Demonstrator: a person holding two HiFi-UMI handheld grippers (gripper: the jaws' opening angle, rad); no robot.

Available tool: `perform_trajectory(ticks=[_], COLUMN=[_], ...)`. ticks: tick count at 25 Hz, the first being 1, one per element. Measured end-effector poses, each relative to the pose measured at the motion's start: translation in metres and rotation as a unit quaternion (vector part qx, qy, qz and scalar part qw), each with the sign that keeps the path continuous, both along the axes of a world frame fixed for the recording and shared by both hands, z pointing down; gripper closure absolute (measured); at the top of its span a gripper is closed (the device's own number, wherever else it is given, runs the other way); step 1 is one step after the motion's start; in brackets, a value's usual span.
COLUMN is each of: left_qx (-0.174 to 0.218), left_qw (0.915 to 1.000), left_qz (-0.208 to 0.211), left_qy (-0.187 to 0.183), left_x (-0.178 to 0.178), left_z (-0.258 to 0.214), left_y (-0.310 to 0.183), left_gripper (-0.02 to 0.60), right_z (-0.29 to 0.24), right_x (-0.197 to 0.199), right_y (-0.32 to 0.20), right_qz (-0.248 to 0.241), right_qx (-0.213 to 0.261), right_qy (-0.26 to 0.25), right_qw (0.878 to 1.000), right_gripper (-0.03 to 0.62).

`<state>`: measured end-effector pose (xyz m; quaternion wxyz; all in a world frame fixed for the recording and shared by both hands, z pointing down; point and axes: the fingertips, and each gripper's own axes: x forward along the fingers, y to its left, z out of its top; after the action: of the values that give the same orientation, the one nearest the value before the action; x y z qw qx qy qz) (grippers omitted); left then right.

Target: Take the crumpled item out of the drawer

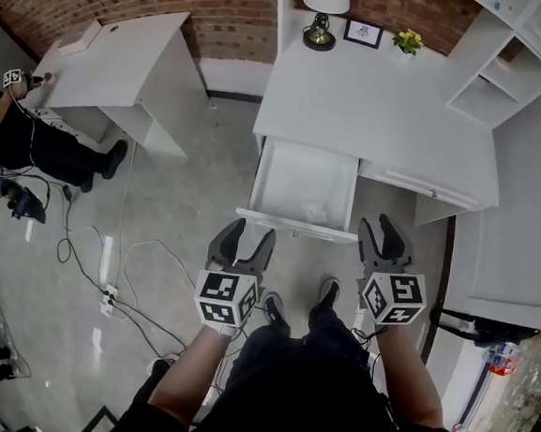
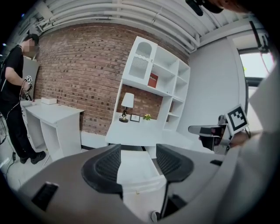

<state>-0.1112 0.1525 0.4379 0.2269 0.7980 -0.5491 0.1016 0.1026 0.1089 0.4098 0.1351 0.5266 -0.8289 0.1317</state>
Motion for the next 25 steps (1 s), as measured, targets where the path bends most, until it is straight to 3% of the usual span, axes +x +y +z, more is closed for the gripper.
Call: perform_trajectory(ticks=[7,16,25], left_qx=[-0.019,-0.038,-0.051], left_qw=[0.9994,0.9956,0.9903], left_qz=[-0.021,-0.074,-0.117], left_qy=[-0.02,-0.043,-0.055], left_x=[0.03,0.077,0.098], left_z=[0.01,0.008,0.016], left_y=[-0.037,-0.083,-0.104], left_gripper=[0.35,0.35,0.35], right_z=[0.024,0.048,0.07], right_x=[0.009,0.011,0.02], right_y=[-0.047,-0.115,-0.15], right_qz=[-0.046,-0.15,-0.199], right_qx=[-0.018,-0.036,-0.059], right_qy=[-0.02,-0.029,-0.036], right_qw=[0.999,0.988,0.978], right_gripper=[0.434,0.434,0.434])
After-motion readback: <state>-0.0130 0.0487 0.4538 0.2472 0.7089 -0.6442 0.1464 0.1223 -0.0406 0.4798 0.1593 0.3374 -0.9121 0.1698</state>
